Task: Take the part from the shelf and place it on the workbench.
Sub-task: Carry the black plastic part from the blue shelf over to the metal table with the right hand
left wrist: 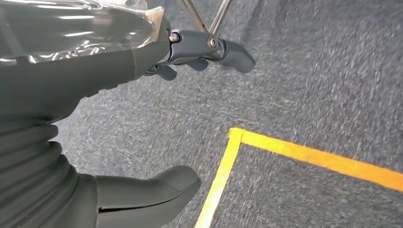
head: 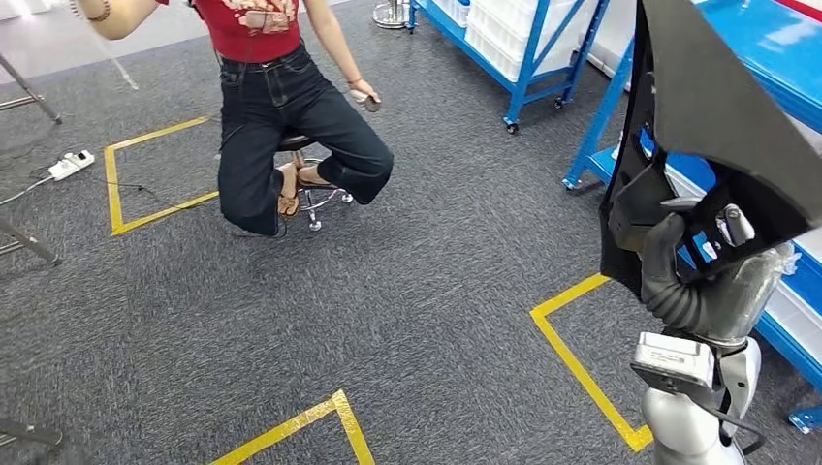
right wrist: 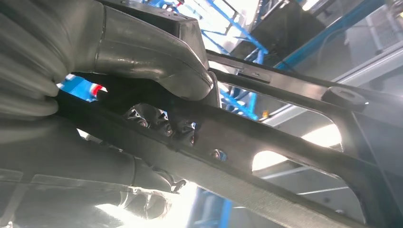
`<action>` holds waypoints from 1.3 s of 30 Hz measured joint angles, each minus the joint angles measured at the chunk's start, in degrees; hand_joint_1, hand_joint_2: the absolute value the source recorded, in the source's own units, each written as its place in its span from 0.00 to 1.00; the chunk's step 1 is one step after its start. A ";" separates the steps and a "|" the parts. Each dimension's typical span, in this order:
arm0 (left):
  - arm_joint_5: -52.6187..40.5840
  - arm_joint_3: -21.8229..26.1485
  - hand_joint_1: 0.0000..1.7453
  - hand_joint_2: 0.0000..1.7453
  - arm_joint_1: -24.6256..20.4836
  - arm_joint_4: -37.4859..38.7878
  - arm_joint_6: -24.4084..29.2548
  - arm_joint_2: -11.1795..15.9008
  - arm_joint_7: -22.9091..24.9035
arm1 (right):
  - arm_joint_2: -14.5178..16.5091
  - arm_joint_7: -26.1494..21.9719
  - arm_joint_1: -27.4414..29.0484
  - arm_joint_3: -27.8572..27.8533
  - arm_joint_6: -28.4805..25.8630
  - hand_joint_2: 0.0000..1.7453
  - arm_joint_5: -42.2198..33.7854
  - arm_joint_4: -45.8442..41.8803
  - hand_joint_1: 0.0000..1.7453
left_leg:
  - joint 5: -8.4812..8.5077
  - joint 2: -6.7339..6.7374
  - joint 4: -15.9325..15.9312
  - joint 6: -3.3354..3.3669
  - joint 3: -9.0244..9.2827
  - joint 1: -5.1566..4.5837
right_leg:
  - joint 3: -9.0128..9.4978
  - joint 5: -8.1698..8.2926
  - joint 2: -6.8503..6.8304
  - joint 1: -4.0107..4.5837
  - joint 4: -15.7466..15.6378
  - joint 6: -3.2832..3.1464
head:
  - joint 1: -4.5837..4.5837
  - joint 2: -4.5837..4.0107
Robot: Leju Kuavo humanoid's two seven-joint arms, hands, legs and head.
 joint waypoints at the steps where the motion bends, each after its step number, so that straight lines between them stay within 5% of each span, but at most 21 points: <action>1: 0.31 0.04 0.00 1.00 0.02 0.01 -1.23 0.07 0.29 | 0.04 -0.13 0.14 -0.14 0.16 1.00 -0.06 -0.29 0.99 | 0.17 -0.65 -0.20 0.45 0.01 -0.01 | -0.03 -0.16 -0.02 -0.08 0.08 0.31 | 0.00 0.00; 3: 0.79 0.13 0.00 1.00 -0.04 -0.01 -4.02 0.27 0.66 | 0.17 -0.28 0.44 -0.39 0.62 1.00 -0.17 -0.82 0.99 | 0.61 -1.97 -0.75 1.43 0.15 0.09 | -1.07 -1.67 2.47 -0.28 2.40 0.48 | 0.03 0.00; 5: 0.96 0.17 0.00 1.00 -0.16 -0.04 -6.07 0.49 0.56 | 0.28 -0.35 0.79 -0.68 1.13 1.00 -0.07 -1.13 0.99 | 0.90 -3.32 -0.98 2.12 0.12 0.12 | -4.37 -4.83 5.82 -0.46 9.25 -0.04 | 0.09 0.00; 7: 1.27 0.24 0.00 1.00 -0.19 -0.05 -7.79 0.68 -0.26 | 0.46 -0.27 0.97 -0.84 1.69 1.00 0.33 -1.26 0.99 | 1.02 -4.88 -0.97 2.39 -0.05 -0.02 | -8.12 -7.21 6.72 -0.47 16.47 -0.17 | 0.12 0.00; 8: 1.45 0.27 0.00 1.00 -0.18 -0.05 -8.69 0.79 -1.02 | 0.61 -0.19 1.00 -0.86 1.98 1.00 0.65 -1.38 0.99 | 1.08 -5.76 -0.95 2.45 -0.08 -0.11 | -8.86 -7.10 6.84 -0.45 17.53 0.10 | 0.12 0.00; 9: 1.70 0.32 0.00 1.00 -0.15 -0.06 -9.59 0.90 -1.92 | 0.76 -0.12 1.01 -0.92 2.25 1.00 0.97 -1.59 0.99 | 1.15 -6.67 -0.93 2.46 -0.06 -0.18 | -8.39 -6.00 6.98 -0.44 16.10 0.48 | 0.12 0.00; 11: 2.70 0.48 0.00 1.00 -0.13 -0.11 -11.14 1.15 -4.08 | 1.07 -0.03 0.95 -1.10 2.84 1.00 1.63 -2.32 0.99 | 1.27 -8.43 -0.88 2.34 0.04 -0.22 | -4.81 -2.18 8.54 -0.41 7.91 0.99 | 0.13 0.00; 14: 5.04 1.30 0.00 1.00 -0.18 -0.42 -12.85 1.60 -7.66 | 1.60 0.02 0.76 -1.58 3.89 1.00 2.47 -3.79 0.99 | 1.50 -10.41 -0.72 1.75 -0.23 -0.41 | -1.40 0.82 10.44 -0.06 0.44 0.24 | 0.11 0.00; 16: 6.08 1.95 0.00 1.00 -0.13 -0.76 -13.57 2.14 -9.70 | 2.16 0.15 0.65 -1.81 4.42 1.00 2.91 -4.64 0.99 | 1.71 -11.31 -0.72 1.20 -0.60 -0.41 | -1.16 1.15 9.24 -0.17 0.22 -0.40 | 0.09 0.00; 18: 6.98 2.48 0.00 1.00 -0.13 -1.14 -14.06 2.73 -11.29 | 2.82 0.30 0.51 -1.88 4.75 1.00 3.15 -5.38 0.99 | 0.49 -9.19 0.96 0.65 -1.57 -0.50 | -0.90 1.50 7.94 -0.67 -0.18 -1.16 | 0.03 0.00; 20: 8.68 3.18 0.00 1.00 -0.31 -1.54 -15.10 3.21 -13.36 | 3.40 0.27 0.47 -1.99 5.15 1.00 3.17 -5.99 0.99 | -3.01 -5.38 7.09 0.04 -4.52 -0.37 | -0.73 1.55 6.47 -0.83 -0.38 -1.82 | -0.04 0.00; 22: 11.06 4.14 0.00 1.00 -0.50 -1.93 -17.36 3.50 -16.20 | 3.95 -0.05 0.56 -2.09 5.75 1.00 3.04 -6.42 0.99 | -5.85 -3.86 14.36 -0.69 -8.18 0.26 | -0.72 1.46 4.95 -0.73 -0.38 -2.09 | -0.07 0.00; 23: 12.12 4.56 0.00 1.00 -0.55 -2.19 -18.99 3.64 -17.68 | 4.21 -0.25 0.63 -2.09 6.04 1.00 2.89 -6.62 0.99 | -5.88 -3.61 15.81 -1.03 -9.01 0.64 | -0.72 1.39 4.23 -0.73 -0.37 -2.07 | -0.08 0.00; 25: 13.73 5.07 0.00 1.00 -0.60 -3.07 -23.38 4.10 -20.60 | 4.65 -0.62 0.87 -2.11 6.47 1.00 2.42 -7.12 0.99 | -3.04 -2.73 11.74 -1.69 -6.97 1.40 | -0.52 1.11 2.88 -0.83 -0.34 -1.81 | -0.08 0.00; 27: 14.61 5.10 0.00 1.00 -0.97 -4.32 -28.19 4.61 -23.07 | 4.89 -0.95 1.08 -2.17 6.75 1.00 2.06 -7.91 0.99 | 0.13 -0.43 3.65 -2.13 -2.52 1.77 | -0.24 0.56 1.60 -0.65 -0.20 -1.12 | -0.07 0.00; 29: 15.08 4.85 0.00 1.00 -1.65 -5.62 -31.34 4.83 -24.34 | 5.02 -1.19 1.18 -2.23 6.94 1.00 1.96 -8.86 0.99 | 0.91 0.48 0.02 -1.69 -0.47 1.42 | -0.07 0.03 0.50 -0.27 -0.12 -0.38 | 0.08 0.00; 32: 15.66 4.21 0.00 1.00 -2.27 -7.50 -33.05 4.96 -24.71 | 5.23 -1.27 1.23 -2.29 7.11 1.00 2.08 -9.99 0.99 | 1.01 -1.55 -0.23 -0.20 -0.55 0.79 | 0.54 -0.43 -0.43 -0.36 -0.12 0.44 | 0.20 0.00; 34: 16.16 3.99 0.00 1.00 -2.66 -8.40 -33.77 5.07 -24.78 | 5.32 -1.28 1.43 -2.44 7.19 1.00 2.11 -10.52 0.99 | 1.32 -2.67 -0.62 0.83 -0.36 0.82 | -0.83 -2.27 2.31 -0.60 3.10 0.35 | 0.19 0.00; 36: 17.51 3.71 0.00 1.00 -3.12 -9.19 -35.56 5.10 -24.85 | 5.35 -1.31 1.92 -2.77 7.12 1.00 2.16 -10.77 0.99 | 1.48 -3.97 -0.73 1.47 -0.45 0.77 | -4.96 -5.62 5.77 -0.74 11.16 -0.36 | 0.22 0.00; 38: 19.17 3.09 0.00 1.00 -3.34 -10.23 -37.25 4.87 -24.86 | 5.39 -1.39 2.58 -3.09 6.90 1.00 2.24 -10.99 0.99 | 1.53 -5.65 -0.70 1.61 -0.59 0.58 | -8.53 -7.31 6.77 -0.65 17.44 -0.38 | 0.25 0.00; 39: 19.76 2.63 0.00 1.00 -3.37 -10.79 -37.53 4.64 -24.86 | 5.42 -1.46 2.88 -3.22 6.78 1.00 2.27 -11.23 0.99 | 1.55 -6.52 -0.66 1.62 -0.59 0.50 | -8.80 -6.68 6.91 -0.62 17.30 -0.07 | 0.25 0.00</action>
